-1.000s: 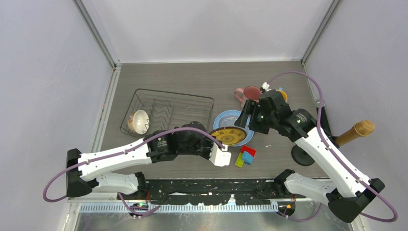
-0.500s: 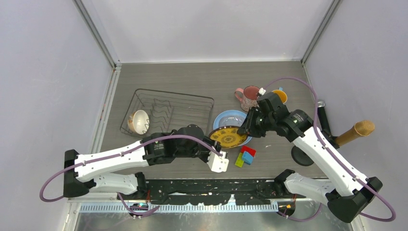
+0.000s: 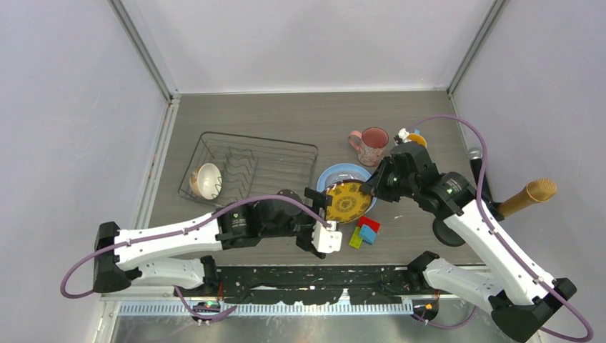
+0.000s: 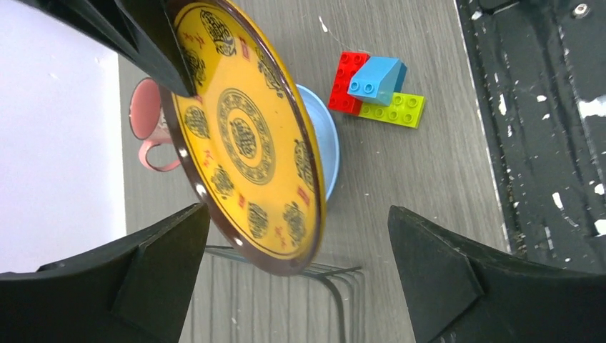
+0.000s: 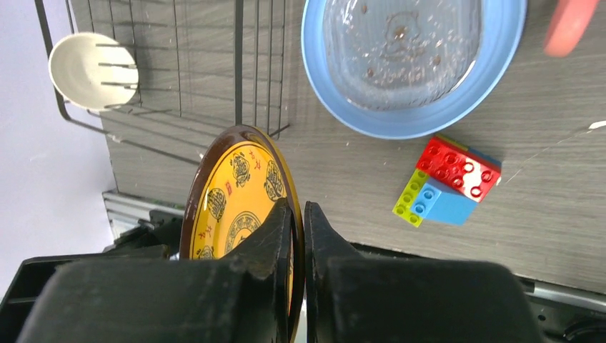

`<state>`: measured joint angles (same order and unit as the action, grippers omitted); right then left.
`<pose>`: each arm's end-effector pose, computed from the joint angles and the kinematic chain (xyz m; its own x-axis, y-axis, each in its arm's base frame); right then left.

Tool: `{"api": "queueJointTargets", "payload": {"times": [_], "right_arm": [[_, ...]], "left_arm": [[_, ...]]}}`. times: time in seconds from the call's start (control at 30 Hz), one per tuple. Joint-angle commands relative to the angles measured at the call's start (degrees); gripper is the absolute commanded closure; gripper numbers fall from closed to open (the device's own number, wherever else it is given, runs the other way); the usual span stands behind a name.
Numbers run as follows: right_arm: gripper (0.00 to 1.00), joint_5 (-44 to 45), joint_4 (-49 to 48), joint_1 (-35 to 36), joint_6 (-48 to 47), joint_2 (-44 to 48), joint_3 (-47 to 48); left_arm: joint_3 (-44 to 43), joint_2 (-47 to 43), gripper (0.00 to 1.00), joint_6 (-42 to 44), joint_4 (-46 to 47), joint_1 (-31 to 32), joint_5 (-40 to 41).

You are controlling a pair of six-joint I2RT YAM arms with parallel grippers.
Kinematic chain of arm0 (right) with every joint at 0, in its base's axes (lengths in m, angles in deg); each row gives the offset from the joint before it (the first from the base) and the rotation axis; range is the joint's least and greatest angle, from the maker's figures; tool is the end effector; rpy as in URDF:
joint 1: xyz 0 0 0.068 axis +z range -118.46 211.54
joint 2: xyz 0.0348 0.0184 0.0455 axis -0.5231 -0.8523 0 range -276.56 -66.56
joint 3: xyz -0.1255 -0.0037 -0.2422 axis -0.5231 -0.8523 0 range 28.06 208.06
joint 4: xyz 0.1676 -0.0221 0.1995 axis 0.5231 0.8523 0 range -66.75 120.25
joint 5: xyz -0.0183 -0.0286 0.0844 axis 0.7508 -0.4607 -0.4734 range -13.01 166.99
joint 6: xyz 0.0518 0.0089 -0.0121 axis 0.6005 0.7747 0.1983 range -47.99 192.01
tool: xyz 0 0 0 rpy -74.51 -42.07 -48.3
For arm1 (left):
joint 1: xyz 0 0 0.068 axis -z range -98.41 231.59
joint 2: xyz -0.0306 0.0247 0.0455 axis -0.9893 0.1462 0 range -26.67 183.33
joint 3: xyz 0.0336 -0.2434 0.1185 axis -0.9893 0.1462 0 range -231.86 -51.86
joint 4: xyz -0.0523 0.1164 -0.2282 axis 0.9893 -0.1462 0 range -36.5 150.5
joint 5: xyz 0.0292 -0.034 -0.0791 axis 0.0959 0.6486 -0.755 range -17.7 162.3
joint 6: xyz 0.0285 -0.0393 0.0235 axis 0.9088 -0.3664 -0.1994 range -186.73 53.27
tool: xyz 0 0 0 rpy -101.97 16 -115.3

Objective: Unload the mixed dishes from the dish rack
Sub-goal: Place the plate at the center of the board.

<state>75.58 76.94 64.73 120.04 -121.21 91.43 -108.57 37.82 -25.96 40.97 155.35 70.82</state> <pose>0.1485 0.0981 0.3478 -0.8133 0.3563 -0.4601 0.0642 0.8407 0.5376 0.0703 -0.2447 0.3277 0.5339 0.5018 -0.6806 0.8154 -0.0926 0.5714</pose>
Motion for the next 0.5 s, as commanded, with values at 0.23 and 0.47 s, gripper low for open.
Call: {"api": "queueJointTargets", "payload": {"times": [0.23, 0.47], "right_arm": [[1.00, 23.5, -8.2, -0.3, -4.0, 4.7, -4.0], [1.00, 32.7, -14.7, -0.3, -7.4, -0.2, -7.8]], "left_arm": [[6.6, -10.6, 0.00, -19.0, 14.7, 0.0, 10.9], [5.4, -10.5, 0.00, -39.2, 12.9, 0.0, 42.4]]}}
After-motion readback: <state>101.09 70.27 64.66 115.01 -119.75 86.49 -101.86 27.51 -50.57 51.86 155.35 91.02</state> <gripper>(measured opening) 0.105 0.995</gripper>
